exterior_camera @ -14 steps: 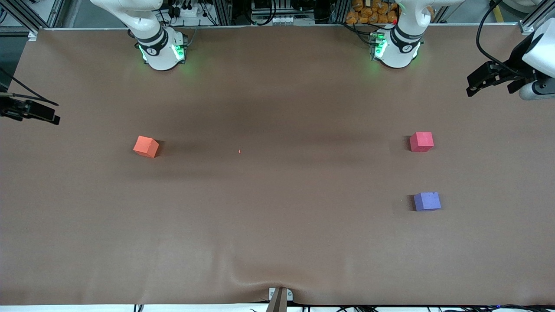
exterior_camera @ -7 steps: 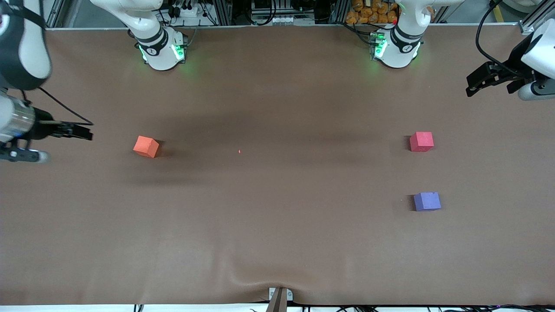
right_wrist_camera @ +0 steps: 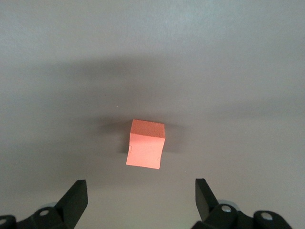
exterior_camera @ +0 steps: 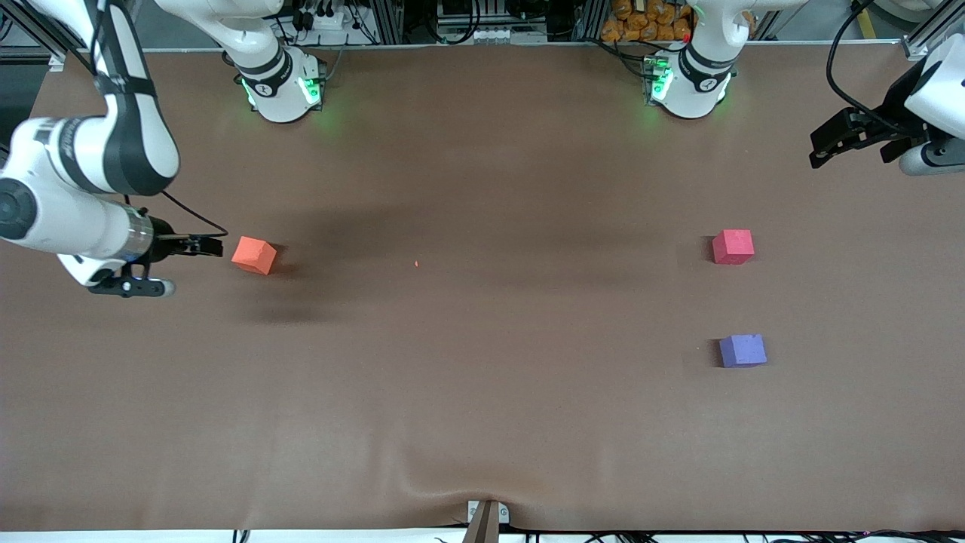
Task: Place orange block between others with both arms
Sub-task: 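Lower the right gripper over the orange cube and close on it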
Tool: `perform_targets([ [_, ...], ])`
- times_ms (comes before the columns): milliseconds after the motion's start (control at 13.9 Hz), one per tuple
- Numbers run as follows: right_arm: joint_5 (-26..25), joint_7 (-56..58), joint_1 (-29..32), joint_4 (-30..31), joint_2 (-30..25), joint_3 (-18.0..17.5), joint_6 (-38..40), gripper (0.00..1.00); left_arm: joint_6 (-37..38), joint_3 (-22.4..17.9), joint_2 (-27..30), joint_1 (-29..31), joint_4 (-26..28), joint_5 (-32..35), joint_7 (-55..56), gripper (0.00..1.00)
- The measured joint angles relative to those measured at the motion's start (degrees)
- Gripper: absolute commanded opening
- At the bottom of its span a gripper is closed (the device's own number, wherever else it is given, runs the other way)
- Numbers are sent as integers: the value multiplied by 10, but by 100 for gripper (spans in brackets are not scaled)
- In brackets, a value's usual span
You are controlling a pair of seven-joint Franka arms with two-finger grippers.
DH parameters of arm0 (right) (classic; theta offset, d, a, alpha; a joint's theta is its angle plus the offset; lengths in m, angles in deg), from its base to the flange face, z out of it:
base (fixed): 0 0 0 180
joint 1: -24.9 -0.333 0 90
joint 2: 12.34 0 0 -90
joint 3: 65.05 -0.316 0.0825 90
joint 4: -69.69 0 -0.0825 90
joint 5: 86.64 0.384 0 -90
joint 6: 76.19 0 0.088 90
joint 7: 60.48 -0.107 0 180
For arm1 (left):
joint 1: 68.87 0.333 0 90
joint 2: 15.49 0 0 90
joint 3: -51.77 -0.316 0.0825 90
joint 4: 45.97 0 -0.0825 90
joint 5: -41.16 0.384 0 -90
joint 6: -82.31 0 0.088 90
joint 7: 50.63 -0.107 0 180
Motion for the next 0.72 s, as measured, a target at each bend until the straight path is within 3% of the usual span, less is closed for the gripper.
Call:
perform_targets([
  [216,24,0,0,12,39,1,-39,100,0,0,0,0,2,0,0,100],
  [504,26,2,-6,81,62,0,-152,100,0,0,0,0,2,0,0,100],
  [720,26,2,-12,114,69,0,-171,100,0,0,0,0,3,0,0,100],
])
